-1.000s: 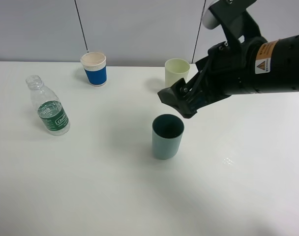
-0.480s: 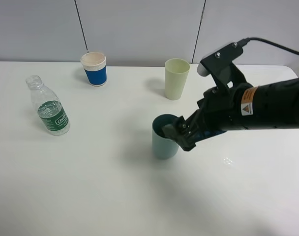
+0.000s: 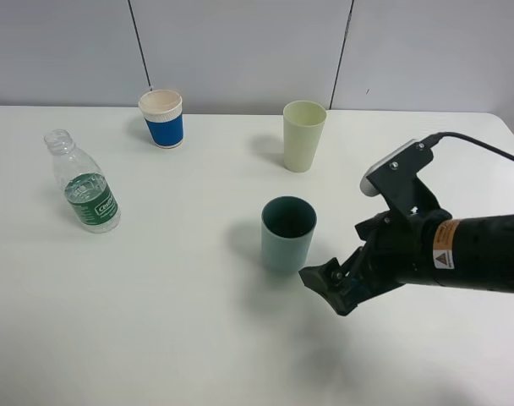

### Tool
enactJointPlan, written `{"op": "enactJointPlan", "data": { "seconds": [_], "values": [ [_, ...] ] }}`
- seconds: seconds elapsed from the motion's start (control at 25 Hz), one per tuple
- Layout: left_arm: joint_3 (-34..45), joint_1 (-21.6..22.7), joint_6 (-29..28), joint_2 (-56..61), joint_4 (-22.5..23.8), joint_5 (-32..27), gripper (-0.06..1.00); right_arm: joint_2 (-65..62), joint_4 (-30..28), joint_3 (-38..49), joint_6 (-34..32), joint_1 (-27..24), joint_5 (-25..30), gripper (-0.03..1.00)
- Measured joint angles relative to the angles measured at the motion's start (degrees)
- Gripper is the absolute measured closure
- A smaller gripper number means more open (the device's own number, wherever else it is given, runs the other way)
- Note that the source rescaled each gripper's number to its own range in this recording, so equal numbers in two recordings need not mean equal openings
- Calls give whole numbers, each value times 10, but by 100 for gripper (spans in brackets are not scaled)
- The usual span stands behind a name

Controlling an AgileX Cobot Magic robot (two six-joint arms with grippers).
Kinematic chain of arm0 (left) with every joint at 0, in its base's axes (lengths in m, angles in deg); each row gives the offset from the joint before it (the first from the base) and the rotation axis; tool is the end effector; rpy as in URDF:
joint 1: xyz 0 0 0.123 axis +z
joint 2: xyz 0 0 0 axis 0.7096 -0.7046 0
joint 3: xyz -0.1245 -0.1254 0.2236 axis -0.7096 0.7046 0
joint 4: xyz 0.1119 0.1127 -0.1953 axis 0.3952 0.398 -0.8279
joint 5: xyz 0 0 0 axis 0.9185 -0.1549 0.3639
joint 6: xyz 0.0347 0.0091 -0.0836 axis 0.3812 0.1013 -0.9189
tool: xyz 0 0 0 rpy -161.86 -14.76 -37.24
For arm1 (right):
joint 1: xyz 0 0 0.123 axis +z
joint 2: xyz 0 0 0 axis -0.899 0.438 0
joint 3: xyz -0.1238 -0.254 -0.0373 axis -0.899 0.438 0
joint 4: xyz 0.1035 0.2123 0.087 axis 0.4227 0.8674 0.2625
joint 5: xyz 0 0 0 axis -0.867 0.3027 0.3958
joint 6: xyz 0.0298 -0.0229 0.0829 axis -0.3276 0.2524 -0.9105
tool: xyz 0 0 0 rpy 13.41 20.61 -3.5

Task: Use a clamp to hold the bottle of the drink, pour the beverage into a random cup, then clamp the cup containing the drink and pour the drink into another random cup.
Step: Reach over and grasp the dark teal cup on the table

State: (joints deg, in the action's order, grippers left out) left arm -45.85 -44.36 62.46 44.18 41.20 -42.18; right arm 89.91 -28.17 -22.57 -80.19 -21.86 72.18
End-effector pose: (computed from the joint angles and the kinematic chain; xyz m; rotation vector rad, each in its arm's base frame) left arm -0.0056 0.0009 0.2793 -0.0237 2.0227 0.0196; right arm 0.1473 0.1347 0.1584 -0.8328 2.2101 0.3861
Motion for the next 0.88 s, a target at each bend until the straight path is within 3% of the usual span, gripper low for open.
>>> {"op": "enactJointPlan", "data": {
  "seconds": [0.12, 0.48, 0.64, 0.88],
  "values": [
    [0, 0, 0, 0, 0, 0, -6, 1, 12, 38, 17, 0, -74, -3],
    [0, 0, 0, 0, 0, 0, -6, 1, 171, 92, 205, 0, -192, -3],
    [0, 0, 0, 0, 0, 0, -6, 1, 180, 105, 211, 0, -241, -3],
    [0, 0, 0, 0, 0, 0, -6, 1, 157, 106, 194, 0, -257, -3]
  ]
}}
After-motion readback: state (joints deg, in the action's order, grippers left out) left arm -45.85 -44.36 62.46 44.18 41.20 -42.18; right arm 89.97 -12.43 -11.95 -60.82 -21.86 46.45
